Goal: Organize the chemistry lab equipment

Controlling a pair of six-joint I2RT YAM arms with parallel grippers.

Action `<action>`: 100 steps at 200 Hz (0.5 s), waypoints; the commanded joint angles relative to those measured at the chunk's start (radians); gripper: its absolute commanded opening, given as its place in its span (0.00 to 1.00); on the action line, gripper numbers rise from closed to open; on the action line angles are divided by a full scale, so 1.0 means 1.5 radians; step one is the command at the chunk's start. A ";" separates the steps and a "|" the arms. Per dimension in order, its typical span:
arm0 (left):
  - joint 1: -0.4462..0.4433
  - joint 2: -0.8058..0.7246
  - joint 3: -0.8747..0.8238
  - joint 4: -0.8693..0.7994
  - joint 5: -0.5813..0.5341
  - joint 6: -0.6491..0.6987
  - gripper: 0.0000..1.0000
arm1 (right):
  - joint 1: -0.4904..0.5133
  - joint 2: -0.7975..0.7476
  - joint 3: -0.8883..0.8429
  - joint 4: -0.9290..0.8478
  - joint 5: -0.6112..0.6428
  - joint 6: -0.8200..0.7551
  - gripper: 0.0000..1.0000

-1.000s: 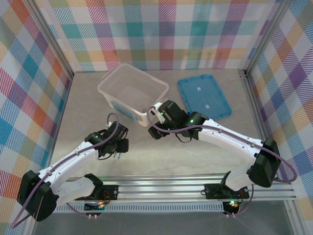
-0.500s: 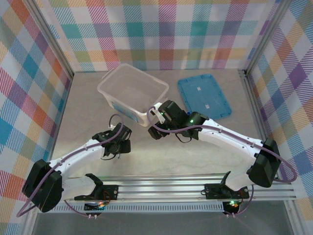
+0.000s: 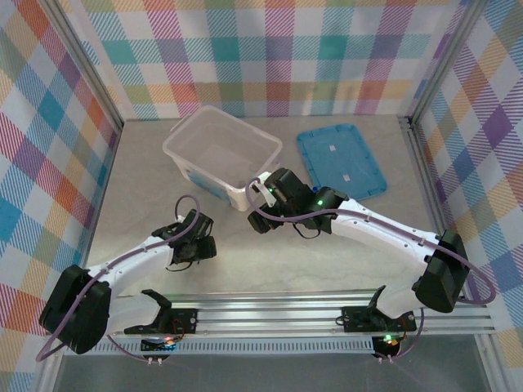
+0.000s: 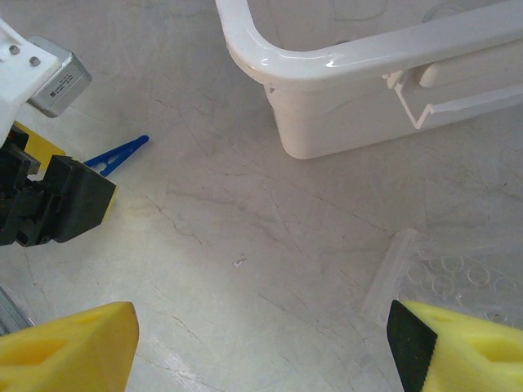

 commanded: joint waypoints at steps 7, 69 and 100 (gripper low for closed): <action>0.007 0.013 -0.004 0.019 0.016 -0.010 0.69 | 0.004 0.000 -0.003 0.006 -0.007 0.008 0.80; 0.007 0.027 -0.005 0.028 0.029 -0.012 0.54 | 0.003 0.004 -0.004 0.009 -0.011 0.007 0.72; 0.007 0.028 -0.007 0.031 0.032 -0.014 0.46 | 0.003 0.003 -0.007 0.011 -0.009 0.007 0.72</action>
